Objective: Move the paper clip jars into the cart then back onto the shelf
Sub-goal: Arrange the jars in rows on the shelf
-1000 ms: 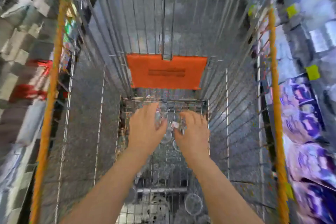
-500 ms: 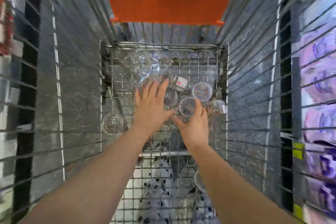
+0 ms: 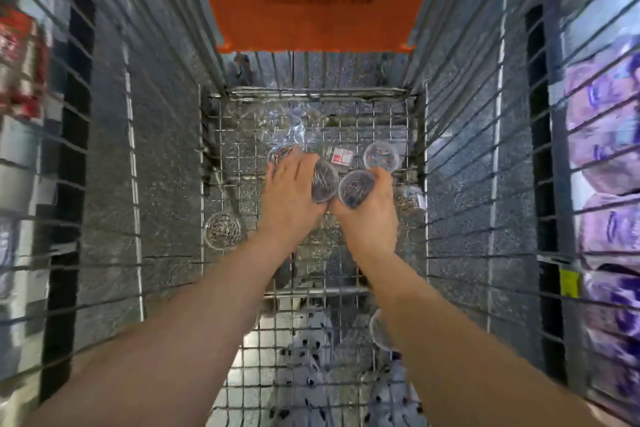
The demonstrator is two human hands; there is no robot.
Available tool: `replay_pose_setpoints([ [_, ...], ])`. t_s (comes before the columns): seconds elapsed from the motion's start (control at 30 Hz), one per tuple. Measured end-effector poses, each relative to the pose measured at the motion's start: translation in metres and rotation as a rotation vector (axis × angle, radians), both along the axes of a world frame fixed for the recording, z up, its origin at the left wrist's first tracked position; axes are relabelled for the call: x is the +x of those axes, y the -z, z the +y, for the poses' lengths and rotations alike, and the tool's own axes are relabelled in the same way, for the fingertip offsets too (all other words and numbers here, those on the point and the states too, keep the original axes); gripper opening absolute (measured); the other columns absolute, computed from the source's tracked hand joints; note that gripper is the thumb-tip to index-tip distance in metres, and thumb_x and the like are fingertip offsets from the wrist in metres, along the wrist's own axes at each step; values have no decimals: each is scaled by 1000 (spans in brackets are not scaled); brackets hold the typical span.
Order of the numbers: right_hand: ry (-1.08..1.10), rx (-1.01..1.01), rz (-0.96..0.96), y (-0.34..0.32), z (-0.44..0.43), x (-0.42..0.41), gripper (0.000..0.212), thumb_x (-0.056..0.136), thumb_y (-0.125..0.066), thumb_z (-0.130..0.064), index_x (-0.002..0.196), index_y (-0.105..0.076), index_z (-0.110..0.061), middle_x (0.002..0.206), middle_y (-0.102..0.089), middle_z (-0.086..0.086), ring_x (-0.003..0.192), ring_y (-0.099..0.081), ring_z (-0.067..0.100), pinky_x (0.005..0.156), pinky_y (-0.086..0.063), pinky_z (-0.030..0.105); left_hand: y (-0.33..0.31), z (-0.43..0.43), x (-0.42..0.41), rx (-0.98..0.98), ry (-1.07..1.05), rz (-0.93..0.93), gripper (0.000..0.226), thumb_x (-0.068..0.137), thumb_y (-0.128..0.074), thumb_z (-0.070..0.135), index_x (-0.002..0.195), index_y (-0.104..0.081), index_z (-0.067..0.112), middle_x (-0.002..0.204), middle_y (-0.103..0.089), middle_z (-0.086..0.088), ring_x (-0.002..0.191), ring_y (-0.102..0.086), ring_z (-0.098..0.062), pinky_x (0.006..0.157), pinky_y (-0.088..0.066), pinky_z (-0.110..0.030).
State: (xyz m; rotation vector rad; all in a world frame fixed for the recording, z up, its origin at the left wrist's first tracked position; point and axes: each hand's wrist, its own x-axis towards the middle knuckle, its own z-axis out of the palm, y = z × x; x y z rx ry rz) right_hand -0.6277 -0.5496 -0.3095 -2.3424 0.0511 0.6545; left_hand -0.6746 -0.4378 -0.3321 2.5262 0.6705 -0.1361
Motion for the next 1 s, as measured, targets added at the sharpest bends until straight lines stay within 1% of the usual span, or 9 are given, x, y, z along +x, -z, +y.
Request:
replay_pose_setpoints([
  [0.07, -1, 31, -27, -22, 3, 0, 60, 72, -77, -26, 120, -40, -26, 108, -53, -13, 99, -58, 13, 83, -49, 30, -27, 1, 3, -64, -50, -63, 65, 69, -77, 32, 123, -49, 8, 122, -52, -13, 110, -51, -31, 100, -37, -53],
  [0.13, -9, 68, -40, -49, 7, 0, 61, 70, -76, -29, 119, -39, -28, 115, -56, -9, 104, -58, 16, 89, -50, 39, -62, 3, 5, -108, -95, -163, 65, 66, -79, 19, 124, -50, 6, 121, -50, -14, 105, -52, -32, 92, -42, -42],
  [0.2, -24, 122, -60, -80, 11, 1, 67, 67, -74, -31, 124, -38, -31, 120, -55, -7, 107, -57, 17, 90, -49, 43, -102, 3, 4, -132, -141, -226, 65, 68, -77, 13, 127, -47, 11, 129, -44, -10, 109, -50, -28, 85, -40, -30],
  [0.33, -85, 202, -158, -149, 2, 0, 70, 70, -71, -27, 132, -39, -27, 131, -42, -4, 112, -51, 17, 91, -47, 37, -173, -5, -10, -124, -173, -325, 69, 70, -74, 11, 132, -43, 12, 135, -40, -7, 114, -48, -24, 84, -42, -29],
  [0.47, -177, 259, -275, -217, -24, -10, 69, 69, -72, -23, 131, -42, -21, 128, -43, -2, 109, -51, 17, 83, -41, 28, -249, -28, -29, -93, -222, -395, 67, 71, -74, 14, 132, -44, 13, 132, -42, -3, 109, -49, -22, 78, -36, -23],
  [0.6, -289, 342, -340, -277, -60, -31, 67, 68, -74, -29, 127, -43, -24, 122, -46, -6, 108, -52, 15, 86, -43, 30, -308, -60, -59, -47, -246, -477, 72, 71, -75, 14, 134, -43, 13, 131, -44, -6, 113, -50, -22, 75, -28, -12],
  [0.77, -487, 438, -433, -352, -106, -65, 69, 75, -73, -39, 134, -40, -24, 127, -48, -7, 115, -50, 13, 89, -41, 27, -378, -103, -110, -19, -330, -549, 75, 71, -74, 19, 137, -38, 17, 129, -45, -7, 115, -50, -25, 90, -40, -31],
  [0.9, -601, 532, -478, -406, -124, -96, 75, 71, -75, -48, 133, -38, -31, 125, -54, -13, 112, -53, 9, 88, -45, 29, -436, -122, -159, -1, -360, -656, 82, 70, -76, 24, 140, -32, 22, 131, -47, 1, 117, -48, -13, 89, -37, -20],
  [1.0, -680, 571, -522, -447, -124, -121, 74, 73, -75, -45, 134, -35, -31, 117, -55, -11, 102, -54, 9, 80, -43, 23, -480, -127, -198, 23, -364, -729, 83, 64, -75, 45, 134, -35, 26, 120, -57, 6, 106, -56, -10, 85, -46, -27],
])
